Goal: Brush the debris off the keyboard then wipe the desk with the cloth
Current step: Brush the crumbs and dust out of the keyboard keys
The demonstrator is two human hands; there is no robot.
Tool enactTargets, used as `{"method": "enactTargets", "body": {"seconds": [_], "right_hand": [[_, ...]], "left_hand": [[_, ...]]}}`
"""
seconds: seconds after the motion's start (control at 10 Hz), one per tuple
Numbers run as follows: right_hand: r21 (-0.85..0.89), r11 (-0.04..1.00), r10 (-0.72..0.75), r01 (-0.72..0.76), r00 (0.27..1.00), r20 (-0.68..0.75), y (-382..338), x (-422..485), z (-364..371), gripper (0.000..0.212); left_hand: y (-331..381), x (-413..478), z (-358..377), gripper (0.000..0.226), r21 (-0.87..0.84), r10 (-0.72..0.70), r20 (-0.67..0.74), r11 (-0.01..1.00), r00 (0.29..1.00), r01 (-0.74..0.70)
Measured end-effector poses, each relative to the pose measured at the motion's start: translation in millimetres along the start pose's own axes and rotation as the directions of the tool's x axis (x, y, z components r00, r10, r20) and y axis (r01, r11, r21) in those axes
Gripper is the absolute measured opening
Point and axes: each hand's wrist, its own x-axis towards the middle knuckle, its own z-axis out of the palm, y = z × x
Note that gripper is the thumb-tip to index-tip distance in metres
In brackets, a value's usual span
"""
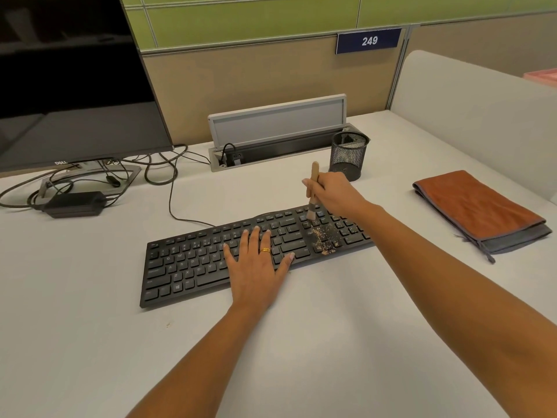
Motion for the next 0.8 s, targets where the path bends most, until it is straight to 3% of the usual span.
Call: {"method": "enactTargets", "body": {"seconds": [0.3, 0.4, 0.6, 0.8], "right_hand": [[0.0, 0.998, 0.055, -0.056, 0.993, -0.108, 7.7, -5.0, 5.9, 0.041], [0.055, 0.994, 0.103, -0.093, 0.969, -0.225, 11.5, -5.8, 5.2, 0.041], [-0.034, 0.985, 0.157, -0.166, 0.969, -0.192, 19.4, -11.1, 5.7, 0.045], [0.088, 0.987, 0.155, -0.138, 0.96, -0.234, 24.9, -16.8, 5.6, 0.041]], "left_hand": [[0.6, 0.3, -0.4, 0.073, 0.001, 0.0, -0.002, 1.0, 1.0, 0.0], [0.5, 0.0, -0.6, 0.073, 0.004, 0.0, -0.001, 1.0, 1.0, 0.0], [0.5, 0.1, -0.7, 0.073, -0.013, 0.002, 0.002, 1.0, 1.0, -0.002], [-0.2, -0.2, -0.1, 0.073, -0.003, 0.0, 0.001, 1.0, 1.0, 0.0]]}}
